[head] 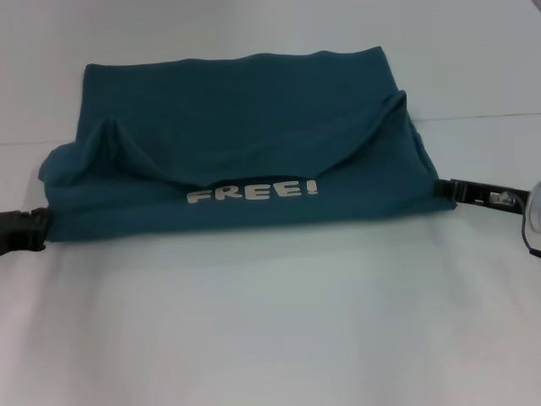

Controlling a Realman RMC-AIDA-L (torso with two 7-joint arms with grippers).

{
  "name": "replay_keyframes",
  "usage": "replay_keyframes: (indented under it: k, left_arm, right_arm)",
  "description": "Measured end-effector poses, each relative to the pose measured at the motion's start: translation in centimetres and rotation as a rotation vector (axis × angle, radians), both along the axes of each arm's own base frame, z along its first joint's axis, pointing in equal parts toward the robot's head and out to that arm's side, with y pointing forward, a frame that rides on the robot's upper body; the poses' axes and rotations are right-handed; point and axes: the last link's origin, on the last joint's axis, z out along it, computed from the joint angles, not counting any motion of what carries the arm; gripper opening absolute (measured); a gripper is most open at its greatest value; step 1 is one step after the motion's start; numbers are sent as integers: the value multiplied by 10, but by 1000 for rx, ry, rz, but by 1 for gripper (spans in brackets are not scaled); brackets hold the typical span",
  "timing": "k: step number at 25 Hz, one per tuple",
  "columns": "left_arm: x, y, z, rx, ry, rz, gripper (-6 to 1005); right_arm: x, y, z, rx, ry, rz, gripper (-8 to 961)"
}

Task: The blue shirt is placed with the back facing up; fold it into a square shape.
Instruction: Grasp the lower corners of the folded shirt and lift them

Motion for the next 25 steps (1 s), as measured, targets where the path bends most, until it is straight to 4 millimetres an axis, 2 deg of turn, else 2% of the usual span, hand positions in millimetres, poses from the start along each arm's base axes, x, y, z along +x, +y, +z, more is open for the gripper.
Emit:
replay_keyframes:
  k: [7, 19, 25]
  left_arm:
    - [-10, -18, 5, -52, -54, 8, 29]
    - [-9, -59, 15, -147, -197, -55, 30]
    - [-10, -69, 16, -161, -238, -66, 31]
  right_arm:
    - [10, -27, -6, -18, 0, 109, 19]
    - [29, -73, -8, 15, 10, 234, 19]
    - [33, -93, -8, 33, 17, 291, 20]
